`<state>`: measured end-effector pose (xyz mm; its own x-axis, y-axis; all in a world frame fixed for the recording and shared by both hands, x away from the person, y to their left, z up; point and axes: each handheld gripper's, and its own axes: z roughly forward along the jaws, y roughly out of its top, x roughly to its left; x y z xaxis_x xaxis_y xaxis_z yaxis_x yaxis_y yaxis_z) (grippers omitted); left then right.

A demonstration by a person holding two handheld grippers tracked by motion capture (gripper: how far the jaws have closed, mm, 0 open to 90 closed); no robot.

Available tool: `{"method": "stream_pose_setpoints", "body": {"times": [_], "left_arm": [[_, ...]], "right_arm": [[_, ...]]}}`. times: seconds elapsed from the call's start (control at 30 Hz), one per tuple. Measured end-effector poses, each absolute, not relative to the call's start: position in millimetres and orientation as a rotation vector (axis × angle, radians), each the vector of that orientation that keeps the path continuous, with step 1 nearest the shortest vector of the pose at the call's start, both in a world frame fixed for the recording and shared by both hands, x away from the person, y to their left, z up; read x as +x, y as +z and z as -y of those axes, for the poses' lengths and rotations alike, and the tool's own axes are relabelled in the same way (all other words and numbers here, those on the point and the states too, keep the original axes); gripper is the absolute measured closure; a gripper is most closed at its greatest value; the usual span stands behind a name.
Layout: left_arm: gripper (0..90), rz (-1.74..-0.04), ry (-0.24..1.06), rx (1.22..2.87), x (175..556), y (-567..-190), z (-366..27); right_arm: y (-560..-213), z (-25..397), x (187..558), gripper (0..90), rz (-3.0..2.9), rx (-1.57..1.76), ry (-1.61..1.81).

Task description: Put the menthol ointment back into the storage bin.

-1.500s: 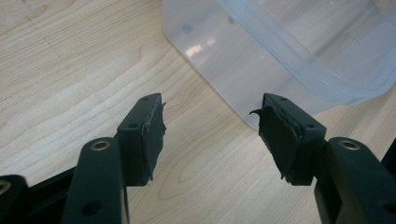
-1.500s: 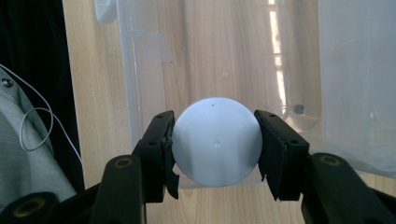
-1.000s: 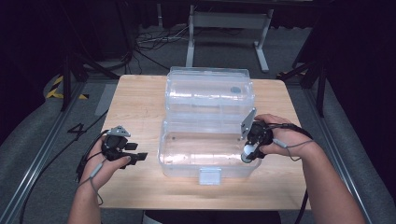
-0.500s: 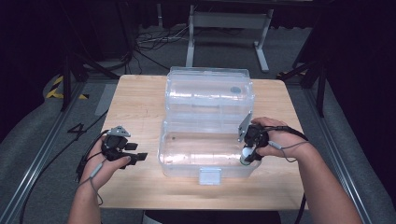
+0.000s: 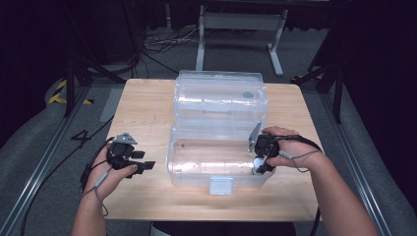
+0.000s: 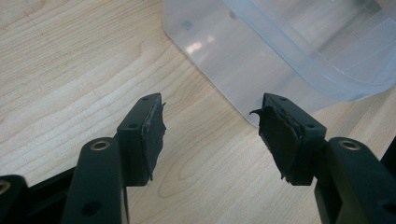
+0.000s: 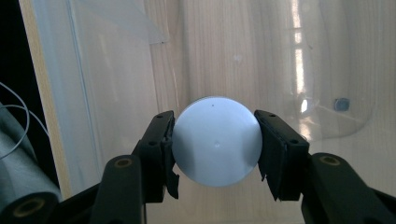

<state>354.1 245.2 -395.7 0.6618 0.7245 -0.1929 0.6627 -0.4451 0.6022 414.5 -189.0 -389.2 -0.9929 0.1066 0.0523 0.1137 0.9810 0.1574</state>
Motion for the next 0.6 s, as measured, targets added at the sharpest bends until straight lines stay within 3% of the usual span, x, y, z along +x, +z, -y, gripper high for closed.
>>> {"method": "stream_pose_setpoints", "body": {"times": [0.6], "left_arm": [[40.0,-1.069,0.111,2.222,354.9,-397.5,-246.0]], "right_arm": [[-398.7,187.1,414.2,50.4,3.078,-0.183,-0.199]]}}
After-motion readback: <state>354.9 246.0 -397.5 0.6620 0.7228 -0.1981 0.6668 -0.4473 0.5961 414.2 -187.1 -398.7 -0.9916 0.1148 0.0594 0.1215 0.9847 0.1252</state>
